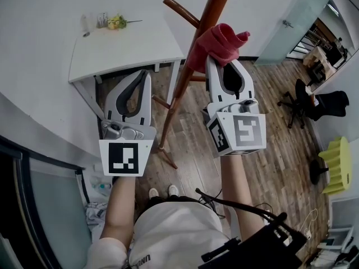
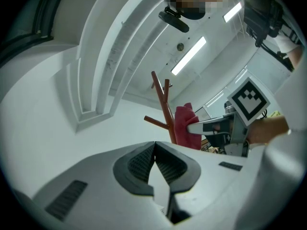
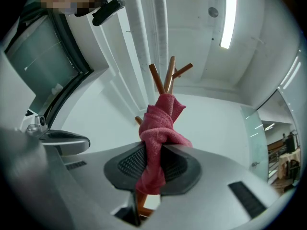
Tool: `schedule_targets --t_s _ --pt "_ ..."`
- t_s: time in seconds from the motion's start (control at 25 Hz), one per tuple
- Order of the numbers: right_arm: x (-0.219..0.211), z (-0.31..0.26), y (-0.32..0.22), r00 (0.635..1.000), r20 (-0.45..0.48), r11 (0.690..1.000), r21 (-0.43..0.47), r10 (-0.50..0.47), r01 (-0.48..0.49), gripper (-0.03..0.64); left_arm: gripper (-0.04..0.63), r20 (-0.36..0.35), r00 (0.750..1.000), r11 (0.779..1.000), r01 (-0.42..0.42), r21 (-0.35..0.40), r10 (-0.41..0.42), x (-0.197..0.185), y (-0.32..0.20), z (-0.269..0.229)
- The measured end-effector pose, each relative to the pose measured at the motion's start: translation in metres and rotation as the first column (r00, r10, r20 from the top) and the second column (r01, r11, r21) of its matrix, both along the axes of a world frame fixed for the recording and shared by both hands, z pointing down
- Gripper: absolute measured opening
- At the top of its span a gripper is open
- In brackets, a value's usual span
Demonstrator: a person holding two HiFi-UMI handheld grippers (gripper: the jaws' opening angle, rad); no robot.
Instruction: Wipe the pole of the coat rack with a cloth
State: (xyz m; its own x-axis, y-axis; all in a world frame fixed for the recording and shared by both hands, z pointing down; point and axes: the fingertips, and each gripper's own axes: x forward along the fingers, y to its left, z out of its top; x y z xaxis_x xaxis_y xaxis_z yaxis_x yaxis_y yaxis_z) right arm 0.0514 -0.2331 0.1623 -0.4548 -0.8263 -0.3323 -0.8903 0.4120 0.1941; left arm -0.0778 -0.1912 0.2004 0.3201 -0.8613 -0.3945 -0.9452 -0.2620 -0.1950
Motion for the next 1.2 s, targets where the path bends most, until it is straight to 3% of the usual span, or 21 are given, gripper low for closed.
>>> schedule_targets --t_s 1.2 --pt "-0.01 0.051 -0.002 0.999 -0.046 0.996 -0.083 0.008 -0.011 0.078 0.014 -0.024 0.999 0.998 0.021 -0.06 -0.023 -0.018 -0.002 0.029"
